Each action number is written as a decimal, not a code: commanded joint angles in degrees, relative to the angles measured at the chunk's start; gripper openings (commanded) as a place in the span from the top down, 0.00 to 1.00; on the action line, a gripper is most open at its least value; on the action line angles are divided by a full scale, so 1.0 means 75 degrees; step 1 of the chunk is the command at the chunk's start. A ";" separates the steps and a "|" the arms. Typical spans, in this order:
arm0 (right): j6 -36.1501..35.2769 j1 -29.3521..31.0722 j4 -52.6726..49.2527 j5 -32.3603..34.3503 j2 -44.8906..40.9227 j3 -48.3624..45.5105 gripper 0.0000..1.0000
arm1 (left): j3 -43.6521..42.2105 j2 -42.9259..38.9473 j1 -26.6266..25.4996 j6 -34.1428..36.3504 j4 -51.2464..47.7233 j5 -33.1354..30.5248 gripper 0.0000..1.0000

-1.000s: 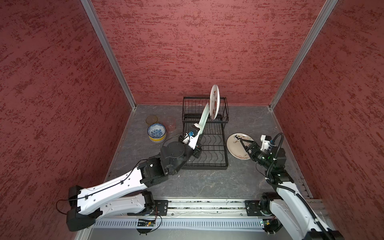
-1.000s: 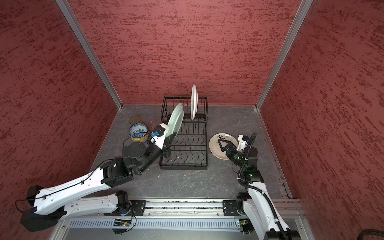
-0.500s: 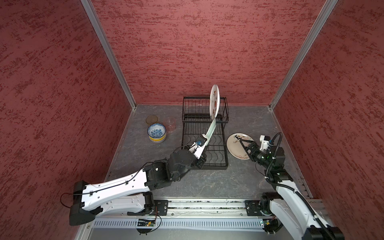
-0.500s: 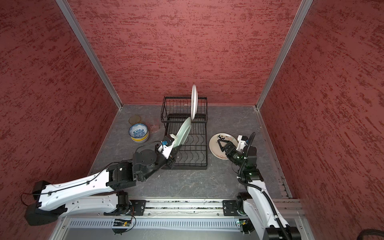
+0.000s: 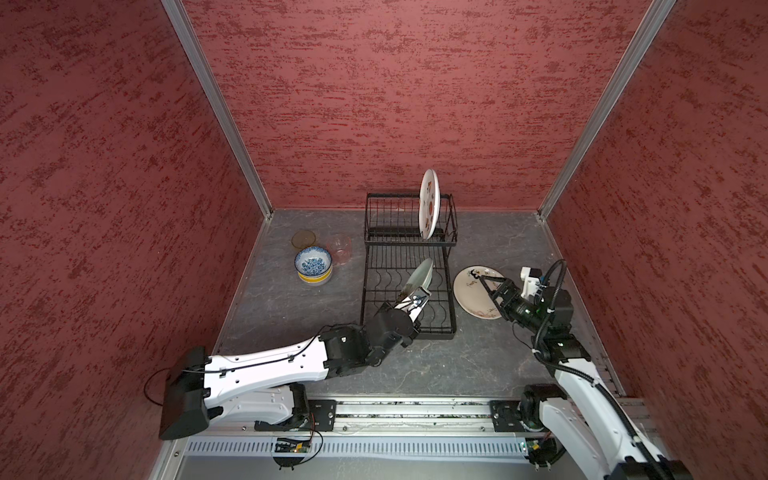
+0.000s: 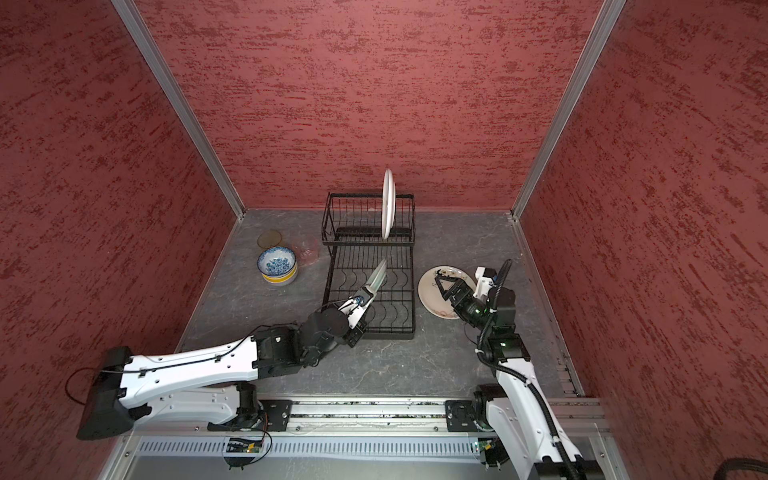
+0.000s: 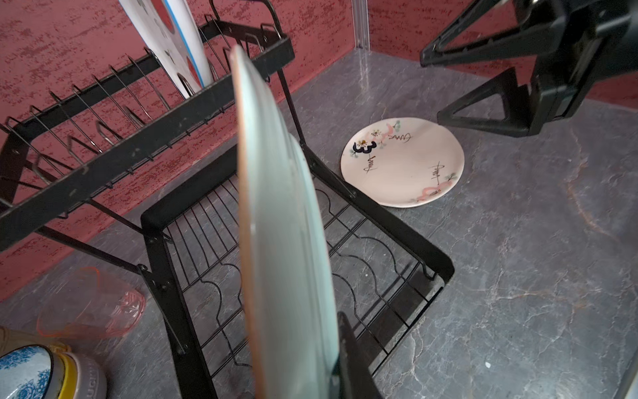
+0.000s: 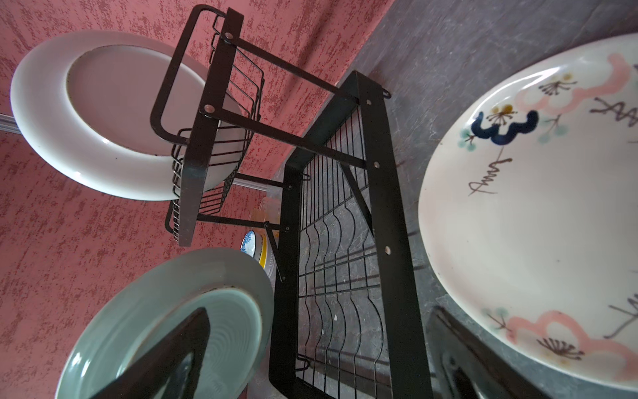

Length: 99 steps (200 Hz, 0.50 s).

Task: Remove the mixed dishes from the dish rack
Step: 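Lower the green plate with the left gripper while the right gripper approaches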

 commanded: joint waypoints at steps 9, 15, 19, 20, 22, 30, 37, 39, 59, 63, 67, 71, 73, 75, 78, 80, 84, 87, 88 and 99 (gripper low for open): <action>0.0013 0.0323 -0.0304 0.0000 -0.0133 0.0392 0.01 | 0.0169 0.0080 -0.0074 0.0418 0.1462 -0.0363 1.00; -0.0008 0.0412 -0.0370 0.0033 -0.0118 0.0454 0.01 | 0.0167 0.0154 -0.0083 0.0455 0.1520 -0.0343 1.00; -0.0023 0.0476 -0.0410 0.0053 -0.0118 0.0505 0.01 | 0.0184 0.0200 -0.0075 0.0493 0.1549 -0.0339 1.00; -0.0030 0.0488 -0.0416 0.0066 -0.0112 0.0517 0.01 | 0.0181 0.0209 -0.0075 0.0507 0.1550 -0.0339 1.00; -0.0035 0.0518 -0.0443 0.0084 -0.0107 0.0535 0.01 | 0.0180 0.0240 -0.0075 0.0518 0.1578 -0.0339 1.00; -0.0112 0.0661 -0.0538 0.0145 -0.0078 0.0635 0.01 | 0.0171 0.0347 -0.0085 0.0653 0.1671 -0.0351 1.00; -0.0204 0.0753 -0.0659 0.0207 -0.0040 0.0748 0.01 | 0.0129 0.0437 -0.0086 0.0835 0.1813 -0.0378 1.00; -0.0219 0.0787 -0.0706 0.0225 -0.0028 0.0780 0.01 | 0.0114 0.0469 -0.0086 0.0908 0.1851 -0.0401 1.00; -0.0294 0.0983 -0.0957 0.0371 0.0102 0.1009 0.01 | 0.0027 0.0754 -0.0104 0.1431 0.2154 -0.0589 1.00; -0.0273 0.1003 -0.0960 0.0380 0.0115 0.1029 0.01 | 0.0027 0.0803 -0.0115 0.1510 0.2186 -0.0605 1.00; -0.0247 0.1035 -0.0941 0.0379 0.0128 0.1039 0.01 | 0.0021 0.0862 -0.0112 0.1589 0.2234 -0.0638 1.00; -0.0231 0.1065 -0.0929 0.0376 0.0128 0.1064 0.01 | 0.0015 0.0908 -0.0130 0.1672 0.2268 -0.0672 1.00; -0.0226 0.1079 -0.0926 0.0381 0.0137 0.1067 0.01 | 0.0015 0.0933 -0.0138 0.1712 0.2287 -0.0691 1.00; -0.0219 0.1091 -0.0925 0.0383 0.0142 0.1086 0.01 | 0.0015 0.0957 -0.0149 0.1754 0.2316 -0.0717 1.00; -0.0210 0.1104 -0.0928 0.0383 0.0157 0.1110 0.01 | 0.0007 0.0992 -0.0167 0.1814 0.2340 -0.0742 1.00; -0.0200 0.1117 -0.0940 0.0383 0.0156 0.1129 0.01 | -0.0005 0.1015 -0.0174 0.1859 0.2370 -0.0776 1.00; -0.0193 0.1134 -0.0962 0.0397 0.0173 0.1162 0.01 | -0.0014 0.1062 -0.0199 0.1935 0.2420 -0.0828 1.00; -0.0198 0.1150 -0.0986 0.0422 0.0181 0.1185 0.01 | -0.0020 0.1089 -0.0209 0.1992 0.2473 -0.0870 1.00; -0.0205 0.1159 -0.0991 0.0426 0.0178 0.1197 0.01 | -0.0020 0.1093 -0.0218 0.2007 0.2487 -0.0880 1.00; -0.0203 0.1227 -0.1063 0.0474 0.0210 0.1287 0.01 | -0.0020 0.1198 -0.0279 0.2143 0.2580 -0.0956 1.00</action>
